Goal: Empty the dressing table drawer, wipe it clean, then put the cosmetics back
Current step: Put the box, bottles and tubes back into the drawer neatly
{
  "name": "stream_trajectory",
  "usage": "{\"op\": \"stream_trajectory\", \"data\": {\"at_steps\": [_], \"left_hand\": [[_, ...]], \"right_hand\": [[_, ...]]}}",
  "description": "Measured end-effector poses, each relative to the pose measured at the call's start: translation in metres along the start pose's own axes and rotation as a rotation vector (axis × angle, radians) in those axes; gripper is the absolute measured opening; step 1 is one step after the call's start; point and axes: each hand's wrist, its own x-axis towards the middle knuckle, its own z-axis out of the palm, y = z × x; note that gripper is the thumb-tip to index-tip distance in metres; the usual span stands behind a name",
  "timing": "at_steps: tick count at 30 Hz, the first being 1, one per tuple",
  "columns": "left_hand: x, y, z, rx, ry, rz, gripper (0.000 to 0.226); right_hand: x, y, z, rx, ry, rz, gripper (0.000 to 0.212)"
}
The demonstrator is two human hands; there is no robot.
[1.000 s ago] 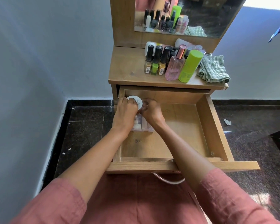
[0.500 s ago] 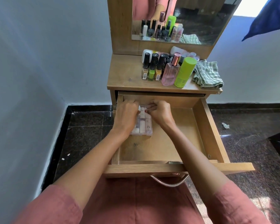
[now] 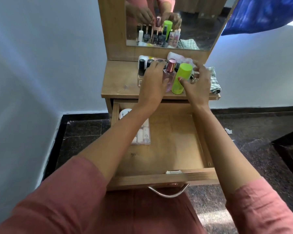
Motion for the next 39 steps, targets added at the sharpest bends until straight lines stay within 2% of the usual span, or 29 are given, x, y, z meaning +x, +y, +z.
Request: {"op": "stream_trajectory", "data": {"at_steps": [4,10,19,25,33,39], "left_hand": [[0.004,-0.003,0.009,0.058,-0.029,-0.02,0.038],[0.003,0.0,0.01,-0.057,-0.023,-0.063,0.019],[-0.024,0.013,0.009,-0.138,-0.023,-0.06,0.026],[-0.055,0.012,0.023,-0.18,-0.097,-0.107,0.028],[-0.07,-0.008,0.065,-0.212,-0.203,-0.241,0.023],[-0.063,-0.009,0.085,-0.257,-0.213,-0.318,0.022]], "right_hand": [[0.002,0.001,0.0,-0.017,-0.012,-0.074,0.046],[-0.001,-0.001,-0.003,0.048,-0.021,-0.103,0.048],[-0.022,0.008,-0.022,0.106,-0.022,-0.064,0.049],[-0.052,0.028,-0.037,0.088,-0.068,-0.018,0.044],[-0.064,0.07,-0.033,-0.035,-0.146,0.069,0.044],[-0.047,0.088,-0.025,-0.182,-0.204,0.101,0.04]]}}
